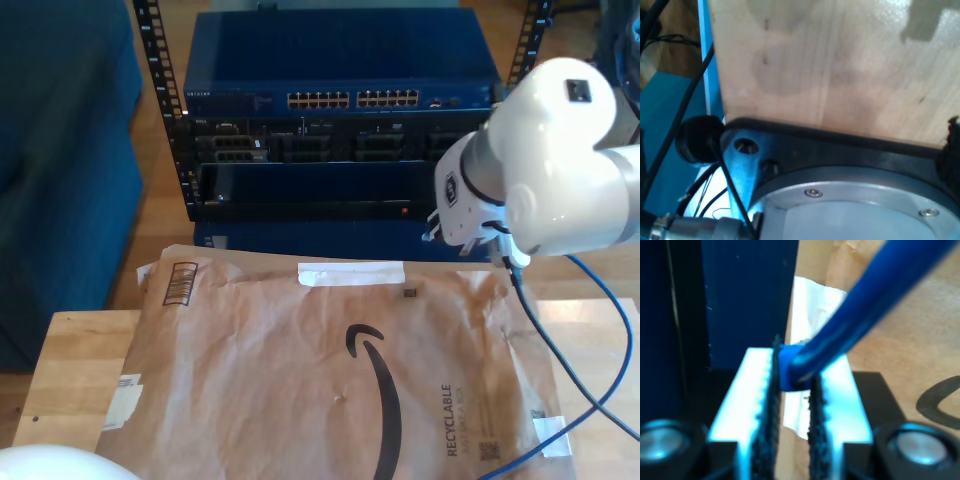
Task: Grab the cable and plug it in
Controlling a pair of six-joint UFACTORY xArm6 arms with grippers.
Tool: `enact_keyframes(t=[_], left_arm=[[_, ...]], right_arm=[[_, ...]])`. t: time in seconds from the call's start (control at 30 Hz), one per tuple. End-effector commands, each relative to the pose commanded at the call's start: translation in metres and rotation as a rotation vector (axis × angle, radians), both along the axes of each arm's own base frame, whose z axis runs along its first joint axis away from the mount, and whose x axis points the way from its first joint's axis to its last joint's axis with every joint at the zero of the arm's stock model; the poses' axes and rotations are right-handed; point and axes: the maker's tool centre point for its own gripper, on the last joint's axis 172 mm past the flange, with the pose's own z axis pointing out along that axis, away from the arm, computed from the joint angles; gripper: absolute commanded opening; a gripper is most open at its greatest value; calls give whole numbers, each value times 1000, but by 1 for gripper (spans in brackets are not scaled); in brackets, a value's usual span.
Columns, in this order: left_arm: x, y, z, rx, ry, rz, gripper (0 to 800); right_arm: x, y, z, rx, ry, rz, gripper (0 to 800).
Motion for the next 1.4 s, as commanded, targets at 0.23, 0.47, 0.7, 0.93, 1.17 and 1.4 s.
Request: enact_keyframes(t=[0.23,0.47,0.7,0.93,1.17,1.4], left_arm=[[0,0,0,0,0,0,800],[0,0,0,0,0,0,800],[0,0,0,0,0,0,800],[0,0,0,0,0,0,800],[0,0,0,0,0,0,800],[0,0,0,0,0,0,800]], right_arm=[[25,4,29,0,-68,13,0],[14,28,19,-3,-54,63,0],[10,32,18,-1,-51,69,0],[8,31,14,-2,-45,66,0],[30,37,37,24,-146,63,0],[39,47,50,41,-205,71,0]])
